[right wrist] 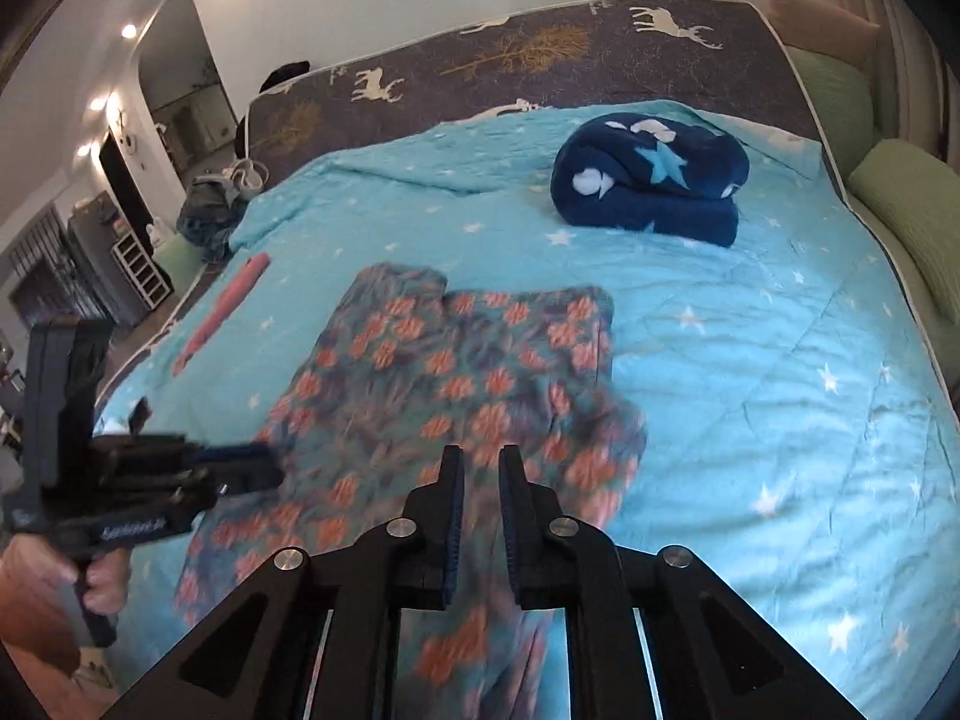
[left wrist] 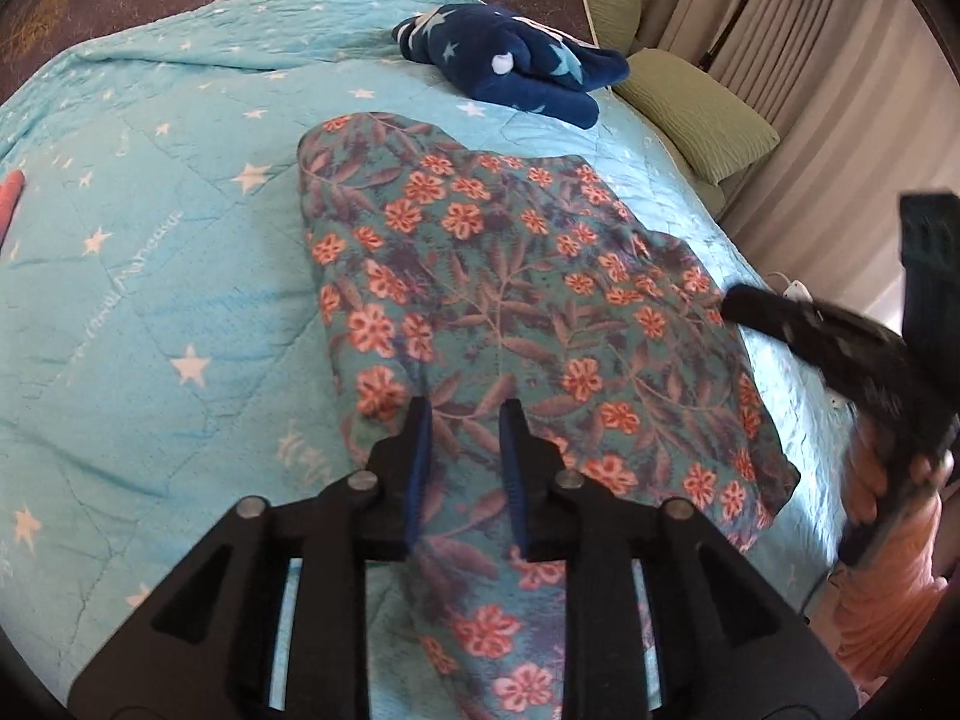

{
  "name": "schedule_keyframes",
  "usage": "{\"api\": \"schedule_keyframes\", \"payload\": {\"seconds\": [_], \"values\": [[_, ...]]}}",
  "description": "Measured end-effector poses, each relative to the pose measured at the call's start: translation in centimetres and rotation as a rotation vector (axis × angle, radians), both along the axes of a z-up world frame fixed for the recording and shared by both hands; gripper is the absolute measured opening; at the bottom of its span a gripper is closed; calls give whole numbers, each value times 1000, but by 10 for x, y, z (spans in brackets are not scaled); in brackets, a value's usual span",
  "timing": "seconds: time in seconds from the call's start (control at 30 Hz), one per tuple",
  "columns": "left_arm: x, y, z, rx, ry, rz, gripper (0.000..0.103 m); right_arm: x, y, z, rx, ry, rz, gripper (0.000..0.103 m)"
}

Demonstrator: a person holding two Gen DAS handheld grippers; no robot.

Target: Fold small clothes

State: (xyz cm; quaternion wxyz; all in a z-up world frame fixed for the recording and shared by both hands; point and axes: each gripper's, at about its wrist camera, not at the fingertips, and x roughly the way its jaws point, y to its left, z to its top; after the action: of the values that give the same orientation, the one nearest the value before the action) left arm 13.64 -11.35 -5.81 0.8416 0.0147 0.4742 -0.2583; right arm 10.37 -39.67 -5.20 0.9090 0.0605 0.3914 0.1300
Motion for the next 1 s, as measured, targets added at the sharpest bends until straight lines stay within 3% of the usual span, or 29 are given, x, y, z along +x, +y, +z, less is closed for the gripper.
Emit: {"api": "schedule_keyframes", "payload": {"seconds": [0.17, 0.23, 0.27, 0.37, 0.6, 0.7, 0.77, 0.87, 1.0], "values": [[-7, -2, -6, 27, -28, -5, 25, -27, -5, -37, 2, 106, -61, 20], [-8, -3, -5, 40, -36, 4, 26, -34, -9, -37, 4, 129, -123, 38], [-11, -3, -3, 40, -41, 9, 28, -37, -11, -34, 8, 136, -151, 41], [-23, -2, 8, 19, -59, -4, 46, -51, -9, -24, 12, 112, -163, 41], [-45, 1, 12, 37, -83, -18, 50, -80, 1, -10, 39, 41, -101, 40], [-50, 5, 1, 67, -88, -8, 56, -76, 4, -26, 15, 107, -110, 37], [-52, 9, -8, 95, -80, 10, 67, -72, 4, -42, -1, 145, -139, 36], [-54, 23, -22, 37, 25, 40, 67, -79, 7, -40, -4, 114, -152, 36], [-63, 31, -13, 20, 11, 26, 67, -83, 5, -30, 9, 95, -149, 36]]}}
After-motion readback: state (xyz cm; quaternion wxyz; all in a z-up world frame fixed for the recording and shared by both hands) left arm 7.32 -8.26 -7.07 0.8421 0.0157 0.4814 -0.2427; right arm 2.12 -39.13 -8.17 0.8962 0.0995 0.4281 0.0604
